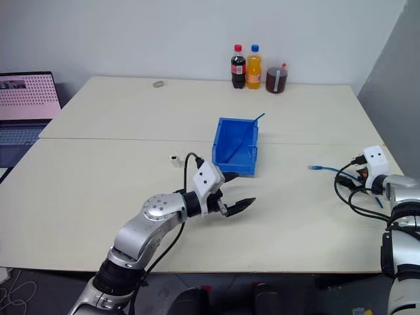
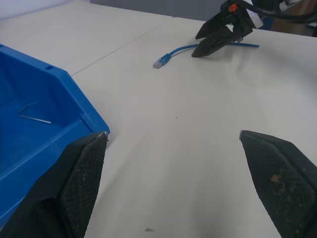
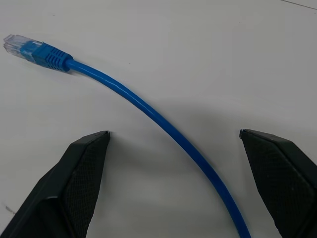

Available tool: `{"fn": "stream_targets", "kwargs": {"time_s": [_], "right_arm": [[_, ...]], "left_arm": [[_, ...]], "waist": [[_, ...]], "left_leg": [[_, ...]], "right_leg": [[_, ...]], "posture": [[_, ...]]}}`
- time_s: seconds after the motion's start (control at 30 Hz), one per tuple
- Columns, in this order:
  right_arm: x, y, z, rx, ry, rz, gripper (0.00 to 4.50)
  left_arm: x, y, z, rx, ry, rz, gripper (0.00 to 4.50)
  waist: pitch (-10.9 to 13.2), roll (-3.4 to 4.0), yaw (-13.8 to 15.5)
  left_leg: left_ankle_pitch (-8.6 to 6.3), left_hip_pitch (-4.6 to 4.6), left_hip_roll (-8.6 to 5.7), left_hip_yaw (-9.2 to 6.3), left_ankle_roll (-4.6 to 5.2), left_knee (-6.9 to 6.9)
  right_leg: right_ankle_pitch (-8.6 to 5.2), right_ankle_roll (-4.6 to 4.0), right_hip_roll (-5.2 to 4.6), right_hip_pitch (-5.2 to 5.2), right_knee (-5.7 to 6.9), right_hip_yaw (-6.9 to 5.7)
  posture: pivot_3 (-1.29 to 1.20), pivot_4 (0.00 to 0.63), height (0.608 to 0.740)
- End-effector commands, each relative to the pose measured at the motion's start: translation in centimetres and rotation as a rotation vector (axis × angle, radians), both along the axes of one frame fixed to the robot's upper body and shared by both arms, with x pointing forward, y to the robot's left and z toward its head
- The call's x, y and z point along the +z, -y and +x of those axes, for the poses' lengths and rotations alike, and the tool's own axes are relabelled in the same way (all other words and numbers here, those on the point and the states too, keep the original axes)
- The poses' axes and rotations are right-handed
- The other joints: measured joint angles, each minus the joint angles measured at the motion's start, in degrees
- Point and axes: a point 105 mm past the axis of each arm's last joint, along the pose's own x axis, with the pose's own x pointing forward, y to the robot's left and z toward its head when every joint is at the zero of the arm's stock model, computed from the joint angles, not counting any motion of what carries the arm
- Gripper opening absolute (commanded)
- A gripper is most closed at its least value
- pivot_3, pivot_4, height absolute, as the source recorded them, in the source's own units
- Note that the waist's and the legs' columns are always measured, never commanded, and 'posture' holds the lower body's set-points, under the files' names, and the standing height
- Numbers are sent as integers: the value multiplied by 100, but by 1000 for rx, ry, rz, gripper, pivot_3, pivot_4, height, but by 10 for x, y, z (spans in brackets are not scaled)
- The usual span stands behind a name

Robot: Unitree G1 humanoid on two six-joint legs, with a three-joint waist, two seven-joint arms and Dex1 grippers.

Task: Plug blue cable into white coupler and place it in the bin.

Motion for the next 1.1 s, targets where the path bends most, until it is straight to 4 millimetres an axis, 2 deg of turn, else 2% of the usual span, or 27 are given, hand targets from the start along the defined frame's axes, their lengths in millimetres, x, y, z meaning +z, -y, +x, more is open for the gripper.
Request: {"fn": "stream_targets", "kwargs": {"time_s": [0.03, 0.23, 0.43, 0.6, 0.73, 0.87, 1.03, 1.1], "right_arm": [[-9, -4, -6, 22, -61, 56, 3982], [-17, -16, -17, 98, -163, 171, 2587], [-12, -13, -16, 121, -129, 122, 1056], [-6, -11, -17, 194, -110, 28, 27], [1, -15, -19, 279, -109, 4, 27], [18, -21, -21, 403, -90, -38, 27], [41, -38, -38, 634, -77, -113, 27], [47, -59, -50, 751, -55, -149, 27]], "left_arm": [[15, 1, -5, -31, 58, -17, 4500], [14, 0, -5, -36, 52, -16, 4500], [9, 0, -11, -76, 16, -13, 4500], [3, -6, -21, -133, -32, -7, 4500], [0, -14, -26, -139, -72, -10, 4500], [-6, -30, -35, -140, -142, 4, 4500], [-22, -66, -67, -181, -263, 65, 4500], [-27, -90, -69, -109, -274, 71, 4500]], "waist": [[0, 0, -1], [-1, 0, -4], [-1, 0, -11], [-1, 0, -16], [0, 1, -15], [3, 5, -20], [16, 26, -28], [17, 29, -8]], "left_leg": [[0, 5, 0, -1, 0, 0], [0, 10, 3, -15, 0, 1], [0, 12, 6, -26, 0, 1], [0, 11, 6, -27, 0, 0], [0, 11, 5, -28, 0, 0], [0, 11, 6, -30, 0, 0], [-1, 8, 10, -30, -1, -5], [-1, 7, 12, -34, -2, -8]], "right_leg": [[0, 0, 0, 5, -2, -1], [0, 0, 1, 20, -5, -21], [-1, -2, 2, 28, -5, -39], [-1, -2, 2, 28, -5, -40], [-1, -2, 0, 29, -5, -43], [-1, -3, 0, 28, -4, -45], [-6, -10, -3, 22, -4, -47], [-12, -20, -5, 22, -3, -58]], "posture": [[0, 150, 740], [0, 150, 740], [0, 150, 740], [0, 150, 740], [0, 150, 740], [0, 150, 740], [0, 150, 740], [0, 150, 740]]}}
